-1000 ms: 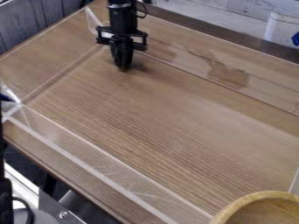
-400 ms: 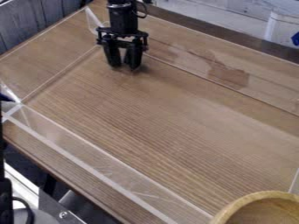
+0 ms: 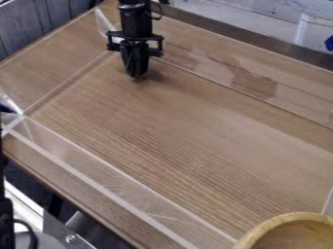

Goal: Remove the green block from inside the brown bowl and put it on the table

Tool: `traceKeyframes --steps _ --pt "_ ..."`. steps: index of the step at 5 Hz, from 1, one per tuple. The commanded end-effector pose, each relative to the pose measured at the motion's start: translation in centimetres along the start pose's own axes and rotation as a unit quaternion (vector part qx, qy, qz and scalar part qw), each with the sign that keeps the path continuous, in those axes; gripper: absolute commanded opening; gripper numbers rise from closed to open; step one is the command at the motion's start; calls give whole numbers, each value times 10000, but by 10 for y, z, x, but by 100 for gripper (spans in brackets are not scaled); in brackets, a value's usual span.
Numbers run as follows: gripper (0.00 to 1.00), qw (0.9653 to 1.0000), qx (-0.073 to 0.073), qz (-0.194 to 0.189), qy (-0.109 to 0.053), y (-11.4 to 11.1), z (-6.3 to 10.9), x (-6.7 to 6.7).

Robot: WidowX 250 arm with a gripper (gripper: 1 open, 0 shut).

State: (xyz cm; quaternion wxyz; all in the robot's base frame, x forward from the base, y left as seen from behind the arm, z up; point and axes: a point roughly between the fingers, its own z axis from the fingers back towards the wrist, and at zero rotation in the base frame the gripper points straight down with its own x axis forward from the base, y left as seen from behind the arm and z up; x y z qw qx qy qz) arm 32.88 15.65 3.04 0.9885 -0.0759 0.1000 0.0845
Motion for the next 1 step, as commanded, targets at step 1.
traceKeyframes --steps 1 --pt "100 9969 215 5 -759 0 59 0"
